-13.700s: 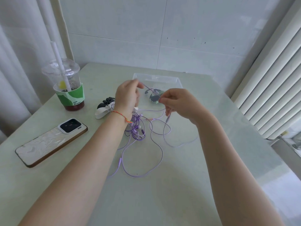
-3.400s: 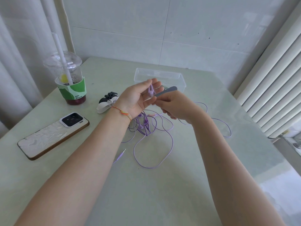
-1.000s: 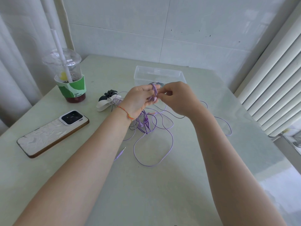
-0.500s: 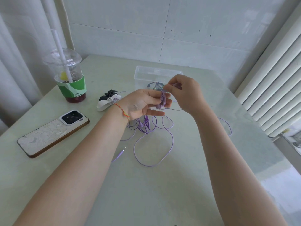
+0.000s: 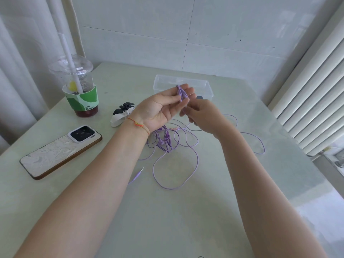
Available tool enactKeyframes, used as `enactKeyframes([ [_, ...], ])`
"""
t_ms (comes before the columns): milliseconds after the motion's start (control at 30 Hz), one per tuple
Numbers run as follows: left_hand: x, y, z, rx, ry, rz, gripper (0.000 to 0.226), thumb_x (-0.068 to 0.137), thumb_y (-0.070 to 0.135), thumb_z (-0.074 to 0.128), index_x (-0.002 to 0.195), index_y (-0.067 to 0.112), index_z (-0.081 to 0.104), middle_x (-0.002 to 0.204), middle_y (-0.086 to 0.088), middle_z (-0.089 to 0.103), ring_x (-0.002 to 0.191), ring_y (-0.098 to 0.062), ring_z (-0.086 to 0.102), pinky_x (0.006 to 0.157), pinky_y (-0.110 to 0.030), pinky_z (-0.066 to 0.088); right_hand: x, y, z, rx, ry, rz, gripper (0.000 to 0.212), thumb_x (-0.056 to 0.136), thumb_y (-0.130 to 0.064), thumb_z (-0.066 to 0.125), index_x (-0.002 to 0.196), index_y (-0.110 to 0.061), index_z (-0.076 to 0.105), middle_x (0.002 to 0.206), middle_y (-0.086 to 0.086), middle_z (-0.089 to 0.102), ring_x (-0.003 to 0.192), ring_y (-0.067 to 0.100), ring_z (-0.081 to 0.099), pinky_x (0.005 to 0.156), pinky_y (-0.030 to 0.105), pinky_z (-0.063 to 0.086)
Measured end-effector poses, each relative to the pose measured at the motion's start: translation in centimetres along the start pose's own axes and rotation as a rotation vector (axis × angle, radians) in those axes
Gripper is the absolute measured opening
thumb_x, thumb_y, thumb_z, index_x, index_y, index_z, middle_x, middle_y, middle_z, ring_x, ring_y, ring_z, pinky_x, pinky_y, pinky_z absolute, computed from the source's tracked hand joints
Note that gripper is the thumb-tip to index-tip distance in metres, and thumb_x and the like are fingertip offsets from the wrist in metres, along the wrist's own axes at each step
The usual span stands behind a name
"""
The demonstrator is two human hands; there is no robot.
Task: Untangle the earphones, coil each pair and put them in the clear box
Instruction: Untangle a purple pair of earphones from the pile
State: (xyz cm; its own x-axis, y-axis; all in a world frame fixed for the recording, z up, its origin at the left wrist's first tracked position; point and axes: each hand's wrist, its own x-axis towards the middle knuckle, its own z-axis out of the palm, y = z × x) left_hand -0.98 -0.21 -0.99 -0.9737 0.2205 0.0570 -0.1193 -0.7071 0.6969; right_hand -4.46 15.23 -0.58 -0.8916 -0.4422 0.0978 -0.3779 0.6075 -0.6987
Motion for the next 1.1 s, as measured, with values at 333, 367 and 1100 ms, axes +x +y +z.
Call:
enactKeyframes([
  [333,0.6,-0.6,-1.2,0.329,0.230,0.091,0.032,0.097,-0.001,0.048,0.124,0.011,0.060,0.117,-0.002,0.068,0.108,-0.014,0.066,0.073,-0.024,0.059,-0.3,-1.1,0.0,-0.139,-0.018,-0.091,0.018,0.092,-0.020,0.059,0.082,-0.010,0.070,0.061,0.000,0.046,0.053,0.011,0.036,0.050,0.020,0.029],
  [367,0.6,-0.7,-1.3,0.374,0.244,0.093,0.032,0.097,-0.001,0.049,0.122,0.013,0.061,0.115,0.000,0.069,0.105,-0.012,0.067,0.071,-0.023,0.058,-0.3,-1.2,0.0,-0.146,-0.007,-0.093,0.015,0.091,-0.018,0.059,0.086,-0.013,0.073,0.064,0.001,0.051,0.056,0.011,0.039,0.050,0.019,0.030],
  [1100,1.2,-1.9,-1.2,0.462,0.286,-0.030,0.023,0.093,-0.007,0.042,0.092,-0.003,0.065,0.077,-0.015,0.066,0.069,-0.019,0.063,0.070,-0.024,0.057,0.1,-0.9,-1.1,-0.139,0.238,-0.086,0.011,0.085,-0.023,0.070,0.083,-0.013,0.071,0.061,-0.012,0.054,0.051,0.001,0.047,0.050,0.016,0.034],
])
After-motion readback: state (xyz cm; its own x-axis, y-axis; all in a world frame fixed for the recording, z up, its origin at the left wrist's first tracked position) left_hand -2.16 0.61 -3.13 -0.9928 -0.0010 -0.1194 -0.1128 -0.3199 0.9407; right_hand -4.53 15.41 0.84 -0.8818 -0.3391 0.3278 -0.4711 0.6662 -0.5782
